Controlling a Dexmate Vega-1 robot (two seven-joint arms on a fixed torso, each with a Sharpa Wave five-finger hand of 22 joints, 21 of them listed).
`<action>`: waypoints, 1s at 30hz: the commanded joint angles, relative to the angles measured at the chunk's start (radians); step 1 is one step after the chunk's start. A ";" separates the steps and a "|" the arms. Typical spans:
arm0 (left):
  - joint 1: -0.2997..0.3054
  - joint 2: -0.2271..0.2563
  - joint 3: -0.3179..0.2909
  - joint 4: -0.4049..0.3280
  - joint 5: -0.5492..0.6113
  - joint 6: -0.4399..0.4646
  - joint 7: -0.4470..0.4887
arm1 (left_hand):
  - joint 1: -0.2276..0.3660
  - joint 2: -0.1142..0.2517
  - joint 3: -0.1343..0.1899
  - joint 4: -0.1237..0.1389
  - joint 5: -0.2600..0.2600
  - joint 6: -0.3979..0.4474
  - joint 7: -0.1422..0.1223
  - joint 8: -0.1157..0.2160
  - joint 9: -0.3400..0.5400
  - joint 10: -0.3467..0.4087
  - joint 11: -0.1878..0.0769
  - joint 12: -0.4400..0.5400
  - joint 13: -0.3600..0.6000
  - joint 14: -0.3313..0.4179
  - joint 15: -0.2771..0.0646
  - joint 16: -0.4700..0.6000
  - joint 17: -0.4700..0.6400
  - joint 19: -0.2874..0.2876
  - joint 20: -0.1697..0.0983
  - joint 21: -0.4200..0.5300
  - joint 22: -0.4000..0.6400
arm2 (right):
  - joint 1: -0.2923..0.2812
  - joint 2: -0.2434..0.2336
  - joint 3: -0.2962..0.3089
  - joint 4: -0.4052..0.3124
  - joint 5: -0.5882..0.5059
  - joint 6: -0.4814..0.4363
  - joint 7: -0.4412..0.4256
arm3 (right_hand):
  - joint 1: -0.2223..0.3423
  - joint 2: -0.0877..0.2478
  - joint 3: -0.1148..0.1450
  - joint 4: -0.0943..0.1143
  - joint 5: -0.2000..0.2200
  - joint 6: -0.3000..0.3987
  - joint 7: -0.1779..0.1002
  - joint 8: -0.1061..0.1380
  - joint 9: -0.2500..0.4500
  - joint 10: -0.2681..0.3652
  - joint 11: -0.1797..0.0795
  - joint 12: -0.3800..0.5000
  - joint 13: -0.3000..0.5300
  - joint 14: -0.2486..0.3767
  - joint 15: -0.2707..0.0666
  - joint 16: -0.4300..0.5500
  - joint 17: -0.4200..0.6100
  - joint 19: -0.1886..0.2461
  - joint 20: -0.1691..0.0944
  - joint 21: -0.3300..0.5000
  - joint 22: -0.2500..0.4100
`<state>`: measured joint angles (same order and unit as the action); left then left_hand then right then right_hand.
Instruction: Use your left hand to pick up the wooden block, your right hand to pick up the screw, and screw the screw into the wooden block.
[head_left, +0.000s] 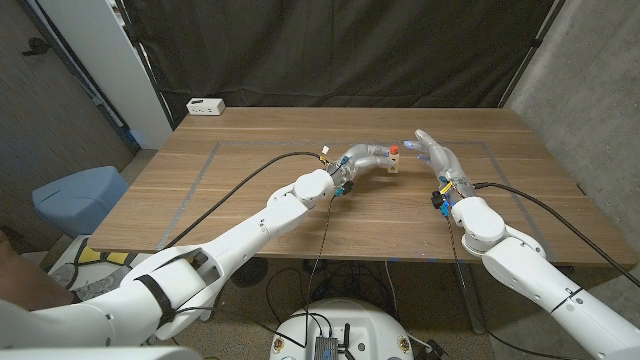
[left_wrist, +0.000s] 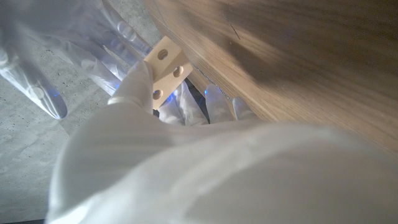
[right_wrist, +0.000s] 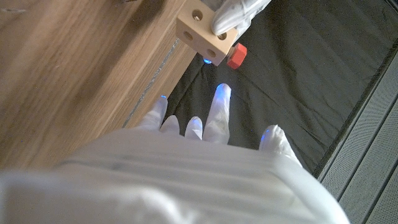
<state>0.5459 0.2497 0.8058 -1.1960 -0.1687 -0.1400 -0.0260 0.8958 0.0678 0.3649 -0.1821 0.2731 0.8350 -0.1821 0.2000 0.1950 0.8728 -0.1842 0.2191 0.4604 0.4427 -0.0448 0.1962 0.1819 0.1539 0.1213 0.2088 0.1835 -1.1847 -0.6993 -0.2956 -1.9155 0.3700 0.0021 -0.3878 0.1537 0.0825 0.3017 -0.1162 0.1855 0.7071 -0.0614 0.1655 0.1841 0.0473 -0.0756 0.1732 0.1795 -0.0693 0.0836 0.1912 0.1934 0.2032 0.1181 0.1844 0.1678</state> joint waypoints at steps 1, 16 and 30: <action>-0.006 -0.005 0.004 0.005 0.006 -0.005 0.000 | -0.001 0.012 0.027 0.026 0.005 0.066 0.044 0.004 0.004 0.023 -0.016 0.016 0.038 0.008 -0.023 0.002 0.001 0.003 -0.005 0.007 0.006 | 0.008 -0.011 0.005 0.015 0.021 0.010 0.039 | -0.020 -0.003 -0.003 0.010 0.003 -0.040 -0.001 -0.001 0.003 -0.030 -0.004 -0.003 0.001 -0.024 0.005 -0.003 0.004 -0.019 -0.001 -0.003 0.003; -0.008 -0.009 0.009 0.003 0.013 -0.005 0.000 | -0.002 0.012 0.027 0.026 0.005 0.065 0.044 0.004 0.004 0.022 -0.017 0.015 0.038 0.007 -0.022 0.002 0.001 0.003 -0.005 0.007 0.006 | 0.027 -0.031 0.000 0.039 0.076 0.025 0.119 | -0.059 -0.009 -0.015 0.029 0.007 -0.146 0.003 0.007 0.003 -0.143 0.007 -0.003 0.000 -0.099 0.022 -0.008 0.009 -0.090 0.003 -0.009 0.003; -0.003 -0.002 0.007 -0.012 0.014 0.003 0.003 | -0.003 0.010 0.027 0.026 0.005 0.067 0.046 0.004 0.004 0.022 -0.016 0.016 0.038 0.007 -0.022 0.002 0.001 0.003 -0.007 0.007 0.006 | 0.043 -0.024 -0.017 0.056 0.083 0.034 0.126 | -0.072 -0.008 -0.018 0.036 0.012 -0.066 0.023 0.042 0.003 -0.135 -0.006 0.013 0.000 -0.109 0.018 0.000 0.008 -0.106 0.009 -0.002 0.003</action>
<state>0.5396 0.2427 0.8137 -1.1967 -0.1555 -0.1427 -0.0248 0.8956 0.0675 0.3650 -0.1821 0.2742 0.8350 -0.1822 0.2000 0.1934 0.8725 -0.1845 0.2191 0.4604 0.4427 -0.0448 0.1962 0.1819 0.1539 0.1213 0.2088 0.1835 -1.1529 -0.7271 -0.3001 -1.8714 0.4464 0.0267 -0.2710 0.0893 0.0714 0.2786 -0.0839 0.1925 0.6138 -0.0429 0.1966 0.1839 -0.0946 -0.0754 0.1778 0.1768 -0.1685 0.1053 0.1847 0.1980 0.1034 0.1251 0.1770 0.1678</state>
